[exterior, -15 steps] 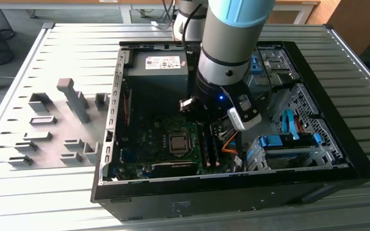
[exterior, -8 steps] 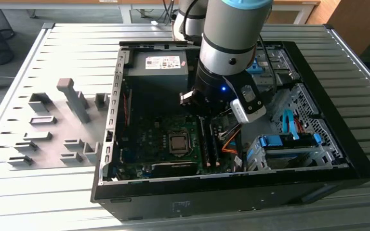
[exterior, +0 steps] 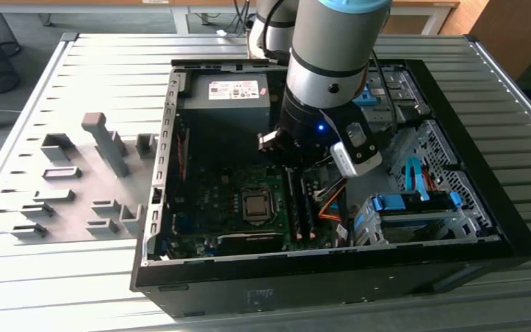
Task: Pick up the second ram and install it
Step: 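Press down the second ram until it locks into place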
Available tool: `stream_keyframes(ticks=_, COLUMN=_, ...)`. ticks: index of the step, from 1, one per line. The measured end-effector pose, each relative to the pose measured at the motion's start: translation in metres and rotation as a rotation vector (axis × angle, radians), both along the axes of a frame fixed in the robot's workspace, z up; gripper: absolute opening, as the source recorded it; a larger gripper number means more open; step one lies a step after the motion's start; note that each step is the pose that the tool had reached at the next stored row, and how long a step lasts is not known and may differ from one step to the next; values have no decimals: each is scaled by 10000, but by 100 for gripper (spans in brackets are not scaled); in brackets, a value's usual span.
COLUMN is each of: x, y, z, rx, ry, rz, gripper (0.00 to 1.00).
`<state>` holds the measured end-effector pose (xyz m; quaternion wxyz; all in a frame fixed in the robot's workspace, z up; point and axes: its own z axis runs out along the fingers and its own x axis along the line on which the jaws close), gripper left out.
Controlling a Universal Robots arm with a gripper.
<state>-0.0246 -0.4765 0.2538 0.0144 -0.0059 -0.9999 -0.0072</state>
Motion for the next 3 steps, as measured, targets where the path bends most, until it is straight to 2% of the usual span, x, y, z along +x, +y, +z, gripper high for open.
stream_keyframes(ticks=3, x=0, y=0, z=0, rx=1, ry=0, rz=0, gripper=10)
